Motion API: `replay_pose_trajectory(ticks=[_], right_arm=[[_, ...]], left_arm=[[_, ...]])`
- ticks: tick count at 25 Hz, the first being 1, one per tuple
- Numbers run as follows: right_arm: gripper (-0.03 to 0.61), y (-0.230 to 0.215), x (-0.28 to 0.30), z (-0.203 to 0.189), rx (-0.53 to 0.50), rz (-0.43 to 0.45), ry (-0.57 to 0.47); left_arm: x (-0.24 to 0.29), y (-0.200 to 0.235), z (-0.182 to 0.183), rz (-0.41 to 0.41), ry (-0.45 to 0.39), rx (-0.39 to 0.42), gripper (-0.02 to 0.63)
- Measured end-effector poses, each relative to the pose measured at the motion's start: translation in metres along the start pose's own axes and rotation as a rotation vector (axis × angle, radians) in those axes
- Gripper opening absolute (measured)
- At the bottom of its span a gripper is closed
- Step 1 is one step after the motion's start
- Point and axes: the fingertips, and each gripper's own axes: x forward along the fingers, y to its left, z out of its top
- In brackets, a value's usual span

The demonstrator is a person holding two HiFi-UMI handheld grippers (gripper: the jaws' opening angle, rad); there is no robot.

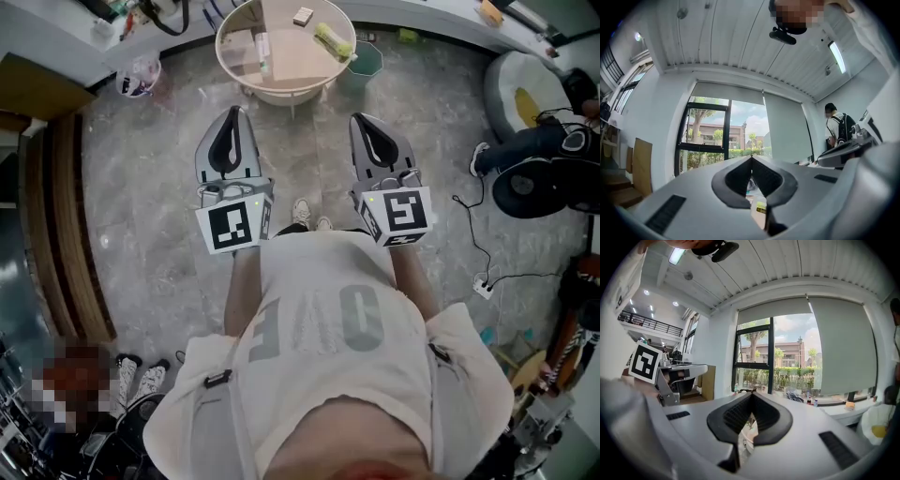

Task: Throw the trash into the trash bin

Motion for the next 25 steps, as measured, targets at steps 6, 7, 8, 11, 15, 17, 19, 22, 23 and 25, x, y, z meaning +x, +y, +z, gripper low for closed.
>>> replay_pose_trajectory(ticks=[6,7,8,11,15,17,19,22,23,25], right_arm=[[0.014,-0.004,0.014,-0.002,-0.007,-0.046,0.01],[0.014,-0.004,0.017,-0.002,-0.008,-0.05,0.01],[0.014,-0.003,0.019,-0.001,-0.007,-0.05,0.007],[0.014,0.001,0.024,0.0,-0.005,-0.05,0.004],[0.014,-0.009,0.028,-0.01,0.012,-0.091,0.042],[0.014,-0.016,0.031,-0.012,0.029,-0.102,0.051],[0.014,-0.026,0.04,-0.011,0.037,-0.114,0.044],[0.014,-0.043,0.059,-0.013,0.053,-0.121,0.024],[0.015,-0.048,0.067,-0.015,0.057,-0.114,0.018],[0.014,-0.058,0.089,-0.02,0.059,-0.084,0.007]], left_arm=[[0.004,0.022,-0.002,0.02,-0.013,-0.016,0.012],[0.005,0.027,-0.001,0.02,-0.017,-0.018,0.012],[0.007,0.031,0.0,0.019,-0.022,-0.021,0.012],[0.011,0.045,-0.001,0.014,-0.026,-0.028,0.012],[0.023,0.056,-0.015,0.013,0.002,-0.054,0.012],[0.031,0.059,-0.017,0.007,0.005,-0.056,0.012],[0.044,0.061,-0.016,0.005,-0.003,-0.046,0.012],[0.067,0.057,-0.023,0.003,0.001,-0.048,0.012],[0.073,0.054,-0.027,0.006,0.005,-0.052,0.012],[0.088,0.05,-0.029,0.017,0.001,-0.045,0.012]])
